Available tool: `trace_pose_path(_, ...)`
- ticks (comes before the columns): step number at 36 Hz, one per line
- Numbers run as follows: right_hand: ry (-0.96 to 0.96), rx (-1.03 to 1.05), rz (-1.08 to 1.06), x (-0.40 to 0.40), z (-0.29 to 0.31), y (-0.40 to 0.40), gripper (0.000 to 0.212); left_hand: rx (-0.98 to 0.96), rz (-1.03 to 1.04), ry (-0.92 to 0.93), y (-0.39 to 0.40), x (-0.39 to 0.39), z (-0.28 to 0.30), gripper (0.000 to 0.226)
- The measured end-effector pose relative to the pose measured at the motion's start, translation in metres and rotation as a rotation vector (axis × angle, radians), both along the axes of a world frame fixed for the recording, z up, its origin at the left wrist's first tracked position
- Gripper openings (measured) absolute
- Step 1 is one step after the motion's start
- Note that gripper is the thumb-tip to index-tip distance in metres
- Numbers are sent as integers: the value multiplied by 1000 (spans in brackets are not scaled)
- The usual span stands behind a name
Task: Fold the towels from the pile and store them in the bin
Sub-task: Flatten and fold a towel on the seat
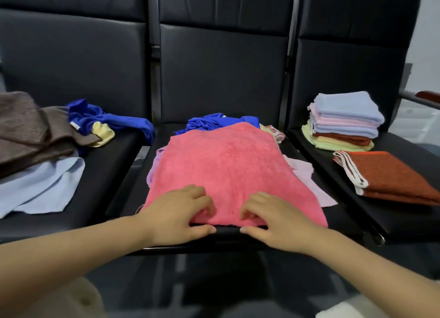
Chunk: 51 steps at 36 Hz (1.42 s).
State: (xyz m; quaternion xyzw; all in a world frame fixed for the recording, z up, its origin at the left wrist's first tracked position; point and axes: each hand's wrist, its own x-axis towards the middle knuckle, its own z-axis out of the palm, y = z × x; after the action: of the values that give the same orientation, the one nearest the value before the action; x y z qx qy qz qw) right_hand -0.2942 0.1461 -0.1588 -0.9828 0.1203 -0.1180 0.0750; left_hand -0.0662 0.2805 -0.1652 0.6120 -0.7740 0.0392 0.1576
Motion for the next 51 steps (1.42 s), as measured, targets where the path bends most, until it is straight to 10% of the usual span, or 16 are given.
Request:
trace_pose_path(9, -135, 277, -150, 22, 15, -5, 11, -32, 66, 31, -22, -2, 5, 52)
trace_pose_path(17, 16, -64, -242, 17, 40, -30, 7, -309, 112, 8, -38, 24, 36, 46)
trace_pose_path(21, -49, -72, -365, -1, 53, -56, 37, -335, 113, -180, -44, 46, 45, 48)
trace_pose_path(26, -246, 207, -465, -22, 66, -74, 21, -119, 158, -155, -48, 75, 49, 67)
trace_pose_path(31, -505, 834, -371, -34, 67, -74, 10, -135, 155, 328, -39, 86, 48, 49)
trace_pose_path(33, -517, 982, -376, -37, 61, -76, 56, -117, 207, 514, -37, 79, 47, 38)
trace_pose_path(51, -17, 1196, -457, -25, 43, -54, 28, 356, 252, 557, -12, 33, 34, 29)
